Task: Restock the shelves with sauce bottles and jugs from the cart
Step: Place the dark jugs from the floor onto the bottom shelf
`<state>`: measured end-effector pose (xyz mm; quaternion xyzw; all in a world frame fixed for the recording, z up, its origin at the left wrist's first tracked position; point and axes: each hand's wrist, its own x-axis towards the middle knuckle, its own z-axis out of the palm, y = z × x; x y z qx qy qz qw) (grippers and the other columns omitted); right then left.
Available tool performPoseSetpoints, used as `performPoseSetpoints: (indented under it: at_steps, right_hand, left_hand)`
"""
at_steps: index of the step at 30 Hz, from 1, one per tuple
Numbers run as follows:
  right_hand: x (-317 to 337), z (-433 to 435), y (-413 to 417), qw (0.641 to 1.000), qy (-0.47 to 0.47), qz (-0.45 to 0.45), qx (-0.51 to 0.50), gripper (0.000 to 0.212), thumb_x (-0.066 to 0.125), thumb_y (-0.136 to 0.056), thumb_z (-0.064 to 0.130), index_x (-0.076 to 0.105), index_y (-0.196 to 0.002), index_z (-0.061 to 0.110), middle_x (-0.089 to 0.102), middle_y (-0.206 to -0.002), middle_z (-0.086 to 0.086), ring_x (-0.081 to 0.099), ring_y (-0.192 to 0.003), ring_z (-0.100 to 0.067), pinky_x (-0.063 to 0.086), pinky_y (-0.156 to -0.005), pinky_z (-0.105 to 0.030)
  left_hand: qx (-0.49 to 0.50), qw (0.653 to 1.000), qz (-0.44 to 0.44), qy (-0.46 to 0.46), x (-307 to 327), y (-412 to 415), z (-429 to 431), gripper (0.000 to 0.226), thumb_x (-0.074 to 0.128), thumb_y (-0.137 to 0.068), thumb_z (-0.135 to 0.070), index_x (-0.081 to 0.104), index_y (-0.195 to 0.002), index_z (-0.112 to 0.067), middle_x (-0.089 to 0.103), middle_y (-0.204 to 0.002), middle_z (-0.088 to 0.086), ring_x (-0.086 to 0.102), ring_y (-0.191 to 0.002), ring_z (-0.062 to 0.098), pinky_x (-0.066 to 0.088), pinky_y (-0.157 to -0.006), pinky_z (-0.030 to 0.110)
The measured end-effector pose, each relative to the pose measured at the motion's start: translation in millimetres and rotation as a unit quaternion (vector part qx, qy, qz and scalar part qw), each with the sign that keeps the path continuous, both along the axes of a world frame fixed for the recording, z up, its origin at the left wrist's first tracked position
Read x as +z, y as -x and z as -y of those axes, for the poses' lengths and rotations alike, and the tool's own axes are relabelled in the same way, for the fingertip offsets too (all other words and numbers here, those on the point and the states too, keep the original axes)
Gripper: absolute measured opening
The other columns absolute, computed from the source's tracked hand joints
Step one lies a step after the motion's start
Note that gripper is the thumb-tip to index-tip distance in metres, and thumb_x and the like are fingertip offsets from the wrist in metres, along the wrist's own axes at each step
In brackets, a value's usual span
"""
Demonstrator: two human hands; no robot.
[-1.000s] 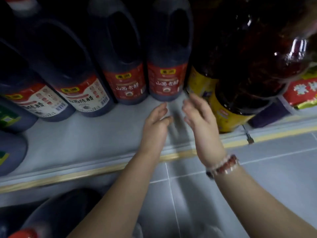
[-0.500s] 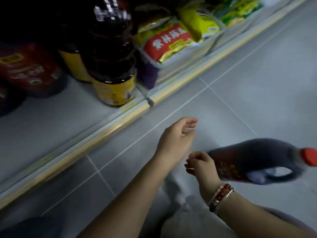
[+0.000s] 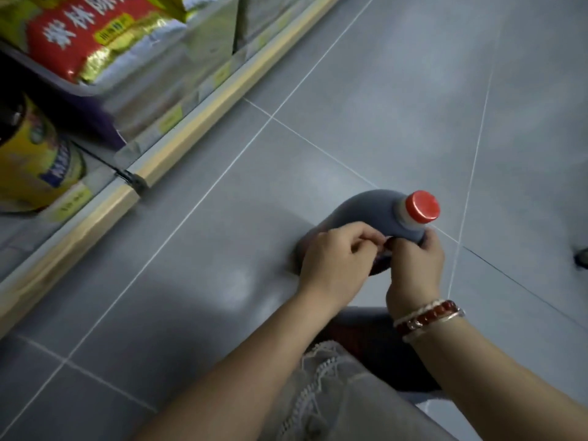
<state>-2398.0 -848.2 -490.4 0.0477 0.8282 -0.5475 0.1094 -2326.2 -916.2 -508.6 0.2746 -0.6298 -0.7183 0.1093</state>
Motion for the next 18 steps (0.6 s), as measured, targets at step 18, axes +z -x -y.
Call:
performPoseSetpoints:
  at_steps: [18]
  right_hand:
    - [2.7,87.9,-129.6,0.864,-0.009,0.098,0.493,0.04,0.057,-0.05,0.008,0.055,-0.079,-0.02,0.054,-0.065,-0.017,0.048,-0.061,-0.02,0.039,-0.055,-0.031]
  left_hand:
    - [0.347,0.849,0.032,-0.398,-58.5,-155.3,96.0,0.039,0.036,-0.098,-0.036,0.062,-0.109,-0.007,0.061,-0.122,0.016,0.053,-0.121,0.031,0.042,-0.099,0.036]
